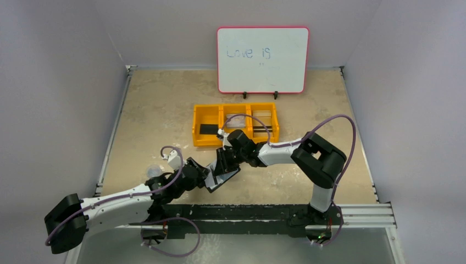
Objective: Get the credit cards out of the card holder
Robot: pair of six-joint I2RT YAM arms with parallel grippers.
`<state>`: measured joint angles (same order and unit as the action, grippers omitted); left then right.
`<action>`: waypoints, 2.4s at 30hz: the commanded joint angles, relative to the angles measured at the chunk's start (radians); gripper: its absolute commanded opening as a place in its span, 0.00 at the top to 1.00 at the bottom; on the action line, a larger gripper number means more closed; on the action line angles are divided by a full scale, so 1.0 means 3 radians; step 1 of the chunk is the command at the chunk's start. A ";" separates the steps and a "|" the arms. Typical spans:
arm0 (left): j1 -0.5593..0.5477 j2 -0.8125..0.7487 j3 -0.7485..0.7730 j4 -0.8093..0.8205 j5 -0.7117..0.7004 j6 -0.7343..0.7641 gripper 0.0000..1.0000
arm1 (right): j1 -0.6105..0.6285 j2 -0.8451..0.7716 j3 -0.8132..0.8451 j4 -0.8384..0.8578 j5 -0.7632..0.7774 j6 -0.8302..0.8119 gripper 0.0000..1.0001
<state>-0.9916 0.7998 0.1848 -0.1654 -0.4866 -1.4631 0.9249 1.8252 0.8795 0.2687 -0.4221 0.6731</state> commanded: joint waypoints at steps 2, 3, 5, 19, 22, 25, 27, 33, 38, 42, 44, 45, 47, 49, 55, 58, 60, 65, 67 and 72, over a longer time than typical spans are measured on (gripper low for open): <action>-0.0019 0.0078 0.0138 -0.0607 -0.0286 0.0134 0.53 | 0.0068 0.0175 0.0004 -0.0193 0.0093 -0.0042 0.69; -0.0018 0.0085 0.0179 -0.0700 -0.0340 0.0146 0.52 | 0.0067 0.0175 0.0001 -0.0216 0.0094 -0.0028 0.69; -0.0018 0.0086 0.0243 -0.0769 -0.0416 0.0171 0.48 | 0.0069 0.0160 -0.0023 -0.0230 0.0105 0.0006 0.69; 0.0235 0.0492 0.0088 0.0064 0.0143 0.0465 0.44 | 0.0071 0.0195 0.0022 -0.0153 0.0081 -0.0059 0.69; 0.0243 0.0520 0.0044 0.0136 0.0252 0.0407 0.49 | 0.0067 0.0216 0.0050 -0.0134 0.0051 -0.0056 0.69; 0.0239 0.0486 0.0059 0.0071 0.0284 0.0403 0.52 | 0.0067 0.0255 0.0088 -0.0139 0.0020 -0.0019 0.69; 0.0238 0.0458 0.0085 -0.0013 0.0337 0.0419 0.58 | 0.0068 0.0266 0.0100 -0.0124 0.0026 0.0039 0.68; 0.0242 0.0271 0.0123 -0.0375 0.0424 0.0533 0.60 | 0.0069 0.0281 0.0145 -0.0120 0.0120 0.0149 0.67; 0.0242 0.0121 0.0018 -0.0340 0.0626 0.0528 0.64 | 0.0067 0.0336 0.0175 -0.0026 0.0023 0.0055 0.68; 0.0240 0.0052 -0.0051 -0.0354 0.0578 0.0434 0.63 | 0.0069 0.0385 0.0193 0.0050 -0.0114 0.0044 0.68; 0.0240 0.0063 -0.0063 -0.0337 0.0574 0.0405 0.63 | 0.0068 0.0409 0.0186 0.0129 -0.0219 0.0074 0.68; 0.0242 0.0081 -0.0064 -0.0323 0.0581 0.0390 0.64 | 0.0069 0.0421 0.0196 0.0139 -0.0219 0.0069 0.68; 0.0241 0.0120 -0.0075 -0.0318 0.0588 0.0362 0.64 | 0.0069 0.0459 0.0205 0.0165 -0.0282 0.0058 0.68; 0.0239 0.0134 -0.0118 -0.0270 0.0580 0.0321 0.69 | 0.0069 0.0506 0.0226 0.0172 -0.0315 0.0057 0.68; 0.0242 -0.0035 -0.0216 -0.0080 0.0536 0.0175 0.77 | 0.0065 0.0542 0.0208 0.0237 -0.0412 0.0083 0.68; 0.0238 -0.0219 -0.0293 0.0021 0.0539 0.0103 0.77 | 0.0061 0.0543 0.0179 0.0359 -0.0519 0.0110 0.68; 0.0240 -0.0341 -0.0350 0.0126 0.0569 0.0056 0.77 | 0.0052 0.0553 0.0182 0.0416 -0.0556 0.0132 0.68; 0.0241 -0.0497 -0.0434 0.0182 0.0615 -0.0010 0.79 | 0.0041 0.0593 0.0210 0.0501 -0.0615 0.0181 0.68; 0.0239 -0.0530 -0.0432 0.0135 0.0601 -0.0021 0.83 | 0.0043 0.0599 0.0220 0.0507 -0.0615 0.0190 0.68; 0.0238 -0.0580 -0.0395 0.0058 0.0589 -0.0009 0.95 | 0.0039 0.0581 0.0223 0.0505 -0.0592 0.0159 0.68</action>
<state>-0.9096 0.6319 0.0742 -0.1688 -0.4294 -1.4330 0.8875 1.9480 0.9432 0.3759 -0.6209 0.7269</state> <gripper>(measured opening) 0.098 0.319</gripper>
